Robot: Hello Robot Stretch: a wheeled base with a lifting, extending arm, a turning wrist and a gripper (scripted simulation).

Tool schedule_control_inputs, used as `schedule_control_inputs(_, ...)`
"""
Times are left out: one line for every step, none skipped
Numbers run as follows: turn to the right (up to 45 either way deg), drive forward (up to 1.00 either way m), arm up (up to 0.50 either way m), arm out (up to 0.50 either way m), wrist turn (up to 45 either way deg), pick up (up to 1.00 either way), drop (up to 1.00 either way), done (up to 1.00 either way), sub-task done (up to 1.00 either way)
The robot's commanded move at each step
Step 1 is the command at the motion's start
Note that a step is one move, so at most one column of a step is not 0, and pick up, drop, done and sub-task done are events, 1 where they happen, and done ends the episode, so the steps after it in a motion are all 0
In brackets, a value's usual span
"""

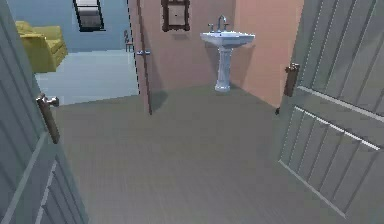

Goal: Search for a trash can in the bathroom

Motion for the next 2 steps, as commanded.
schedule_control_inputs(0.0, 1.0, 0.0, 0.0, 0.0, 0.0, 0.0, 0.0, 0.0)
schedule_control_inputs(-33.0, 0.0, 0.0, 0.0, 0.0, 0.0, 0.0, 0.0, 0.0)
